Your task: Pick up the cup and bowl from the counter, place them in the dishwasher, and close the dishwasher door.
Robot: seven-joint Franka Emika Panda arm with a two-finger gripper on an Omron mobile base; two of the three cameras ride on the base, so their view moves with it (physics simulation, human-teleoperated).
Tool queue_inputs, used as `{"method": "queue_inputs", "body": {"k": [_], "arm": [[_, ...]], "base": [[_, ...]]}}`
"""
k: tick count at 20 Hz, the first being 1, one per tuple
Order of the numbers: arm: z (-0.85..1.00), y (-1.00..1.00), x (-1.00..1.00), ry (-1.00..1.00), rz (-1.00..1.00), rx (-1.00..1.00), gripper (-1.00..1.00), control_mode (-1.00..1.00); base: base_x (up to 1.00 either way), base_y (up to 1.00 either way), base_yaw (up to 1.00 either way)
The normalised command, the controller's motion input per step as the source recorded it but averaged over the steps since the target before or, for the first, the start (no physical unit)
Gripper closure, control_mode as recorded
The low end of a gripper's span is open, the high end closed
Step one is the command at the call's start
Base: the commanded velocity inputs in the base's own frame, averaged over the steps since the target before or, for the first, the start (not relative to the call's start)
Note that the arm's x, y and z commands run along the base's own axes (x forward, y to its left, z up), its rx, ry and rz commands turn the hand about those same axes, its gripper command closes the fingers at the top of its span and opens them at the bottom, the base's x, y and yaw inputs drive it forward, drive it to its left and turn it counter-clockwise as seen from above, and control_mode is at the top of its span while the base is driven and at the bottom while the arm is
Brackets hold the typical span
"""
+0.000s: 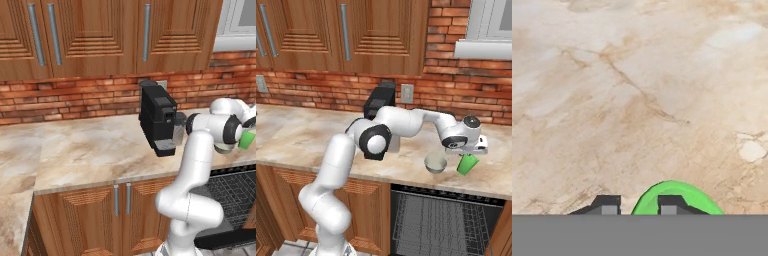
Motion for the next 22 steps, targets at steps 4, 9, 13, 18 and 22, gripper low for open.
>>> {"method": "queue_inputs", "body": {"k": [4,9,13,18,22], "arm": [[0.00,0.09,0.00,-0.02,0.00,0.00,1.00,-1.00],[0.00,0.11,-0.03,-0.04,0.00,0.00,1.00,-1.00],[0.04,0.16,-0.32,-0.12,0.00,0.00,1.00,-1.00],[0.00,0.17,-0.54,-0.13,0.00,0.07,1.00,-1.00],[0.09,0.11,-0.68,-0.14,-0.01,0.09,1.00,-1.00]], "base": [[0.00,0.00,0.00],[0.00,0.00,0.00],[0.00,0.00,0.00],[0.00,0.00,0.00],[0.00,0.00,0.00]]}}
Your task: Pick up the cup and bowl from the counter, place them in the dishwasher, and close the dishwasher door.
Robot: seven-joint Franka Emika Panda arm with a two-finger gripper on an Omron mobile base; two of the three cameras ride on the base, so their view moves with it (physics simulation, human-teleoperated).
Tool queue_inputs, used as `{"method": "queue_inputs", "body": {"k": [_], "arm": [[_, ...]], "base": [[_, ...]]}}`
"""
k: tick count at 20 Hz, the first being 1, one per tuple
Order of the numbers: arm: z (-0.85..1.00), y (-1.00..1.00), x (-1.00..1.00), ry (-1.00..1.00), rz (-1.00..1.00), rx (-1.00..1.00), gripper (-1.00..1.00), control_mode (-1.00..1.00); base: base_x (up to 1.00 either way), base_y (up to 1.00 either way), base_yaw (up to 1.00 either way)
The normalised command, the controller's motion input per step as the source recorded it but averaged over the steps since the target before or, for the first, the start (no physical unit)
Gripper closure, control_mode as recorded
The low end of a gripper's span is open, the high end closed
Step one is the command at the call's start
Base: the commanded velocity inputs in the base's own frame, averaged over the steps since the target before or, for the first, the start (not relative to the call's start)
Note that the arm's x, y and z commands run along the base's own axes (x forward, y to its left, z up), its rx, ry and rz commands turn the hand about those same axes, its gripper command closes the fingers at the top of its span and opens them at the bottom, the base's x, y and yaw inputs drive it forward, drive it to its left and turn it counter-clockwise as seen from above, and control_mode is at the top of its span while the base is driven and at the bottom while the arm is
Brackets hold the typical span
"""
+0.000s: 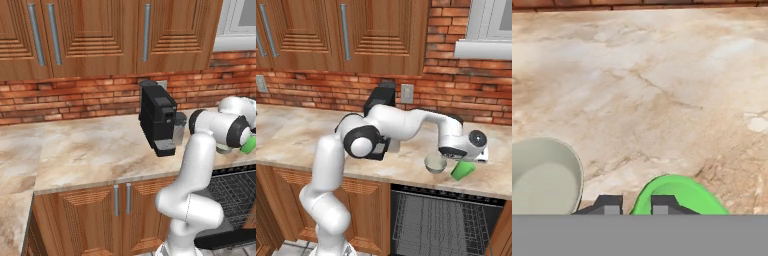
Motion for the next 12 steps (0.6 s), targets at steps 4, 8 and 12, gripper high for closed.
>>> {"method": "queue_inputs", "body": {"k": [4,8,12], "arm": [[0.30,0.07,-0.56,-0.15,-0.02,0.08,1.00,-1.00],[0.22,0.09,-0.53,-0.10,-0.01,0.11,1.00,-1.00],[0.05,0.10,-0.51,-0.03,-0.01,0.13,1.00,-1.00]], "base": [[0.00,0.00,0.00],[0.00,0.00,0.00],[0.00,0.00,0.00]]}}
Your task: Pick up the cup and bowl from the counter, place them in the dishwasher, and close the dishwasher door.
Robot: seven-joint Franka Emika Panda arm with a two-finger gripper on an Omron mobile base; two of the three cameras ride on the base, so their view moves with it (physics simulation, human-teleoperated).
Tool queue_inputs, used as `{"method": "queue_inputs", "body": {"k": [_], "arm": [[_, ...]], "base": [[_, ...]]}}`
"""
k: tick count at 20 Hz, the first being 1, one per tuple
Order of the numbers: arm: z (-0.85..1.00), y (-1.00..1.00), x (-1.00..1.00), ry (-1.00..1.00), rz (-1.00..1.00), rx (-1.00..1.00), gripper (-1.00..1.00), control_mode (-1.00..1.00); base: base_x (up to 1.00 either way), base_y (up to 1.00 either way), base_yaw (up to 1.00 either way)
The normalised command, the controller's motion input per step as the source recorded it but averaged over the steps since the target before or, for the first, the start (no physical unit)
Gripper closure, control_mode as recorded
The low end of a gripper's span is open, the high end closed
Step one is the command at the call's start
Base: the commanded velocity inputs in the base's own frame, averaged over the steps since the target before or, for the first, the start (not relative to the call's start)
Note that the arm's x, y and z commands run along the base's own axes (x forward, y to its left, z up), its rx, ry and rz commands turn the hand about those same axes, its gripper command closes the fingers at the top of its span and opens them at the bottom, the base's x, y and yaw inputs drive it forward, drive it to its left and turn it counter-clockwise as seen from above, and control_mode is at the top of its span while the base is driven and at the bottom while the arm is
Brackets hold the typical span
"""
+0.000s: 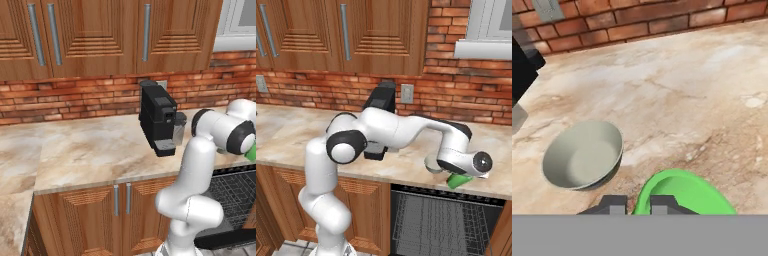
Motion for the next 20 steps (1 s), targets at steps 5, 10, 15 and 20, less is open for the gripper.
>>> {"method": "queue_inputs", "body": {"k": [5,10,15,20], "arm": [[0.00,0.10,-0.42,0.00,-0.07,0.20,1.00,-1.00],[-0.09,0.12,-0.19,0.00,-0.13,0.24,1.00,-1.00],[-0.40,0.25,-0.10,0.06,-0.10,0.11,1.00,-1.00],[-0.60,0.20,-0.02,0.12,-0.02,0.00,1.00,-1.00]], "base": [[0.00,0.00,0.00],[0.00,0.00,0.00],[0.00,0.00,0.00],[0.00,0.00,0.00]]}}
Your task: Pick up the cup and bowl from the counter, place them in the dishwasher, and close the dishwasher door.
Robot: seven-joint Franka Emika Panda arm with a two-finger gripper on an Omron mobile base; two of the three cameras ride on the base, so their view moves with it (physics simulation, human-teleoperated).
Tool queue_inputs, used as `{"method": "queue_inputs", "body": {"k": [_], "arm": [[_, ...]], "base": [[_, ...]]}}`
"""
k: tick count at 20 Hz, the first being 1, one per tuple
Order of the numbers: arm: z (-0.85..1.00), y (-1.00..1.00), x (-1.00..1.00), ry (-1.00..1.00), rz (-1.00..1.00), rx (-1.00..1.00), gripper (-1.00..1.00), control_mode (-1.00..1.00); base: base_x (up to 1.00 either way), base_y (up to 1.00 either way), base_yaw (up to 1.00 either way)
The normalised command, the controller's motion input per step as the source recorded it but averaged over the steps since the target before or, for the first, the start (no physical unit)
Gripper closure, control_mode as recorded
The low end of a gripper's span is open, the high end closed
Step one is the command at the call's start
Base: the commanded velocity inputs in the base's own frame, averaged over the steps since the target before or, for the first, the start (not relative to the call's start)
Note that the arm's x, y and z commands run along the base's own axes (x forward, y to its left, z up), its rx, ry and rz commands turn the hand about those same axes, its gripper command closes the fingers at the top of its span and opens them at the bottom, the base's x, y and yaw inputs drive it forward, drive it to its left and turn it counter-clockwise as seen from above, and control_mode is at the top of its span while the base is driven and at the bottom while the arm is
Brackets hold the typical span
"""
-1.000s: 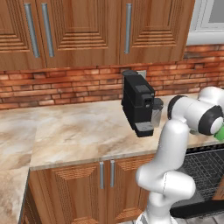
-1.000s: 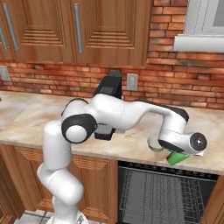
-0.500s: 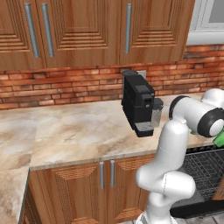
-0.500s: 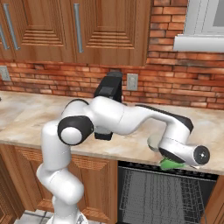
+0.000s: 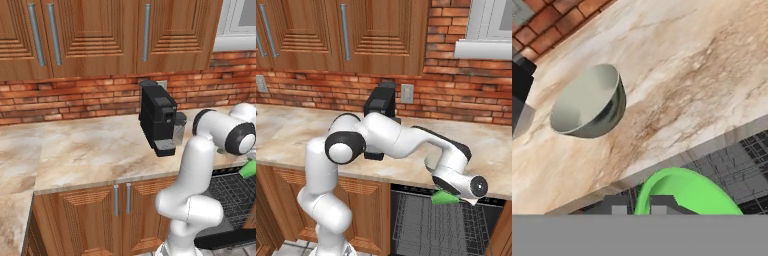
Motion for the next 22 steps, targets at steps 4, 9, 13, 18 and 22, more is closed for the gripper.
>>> {"method": "queue_inputs", "body": {"k": [4,9,13,18,22], "arm": [[-0.60,0.04,-0.04,0.08,0.00,-0.02,1.00,-1.00],[-0.66,0.00,-0.14,0.01,0.00,0.01,1.00,-1.00],[-0.63,0.00,-0.29,0.00,0.00,0.11,1.00,-1.00],[-0.41,-0.03,-0.23,-0.02,0.00,0.19,1.00,-1.00],[-0.16,-0.10,-0.14,-0.04,-0.04,0.25,1.00,-1.00]], "base": [[0.00,0.00,0.00],[0.00,0.00,0.00],[0.00,0.00,0.00],[0.00,0.00,0.00],[0.00,0.00,0.00]]}}
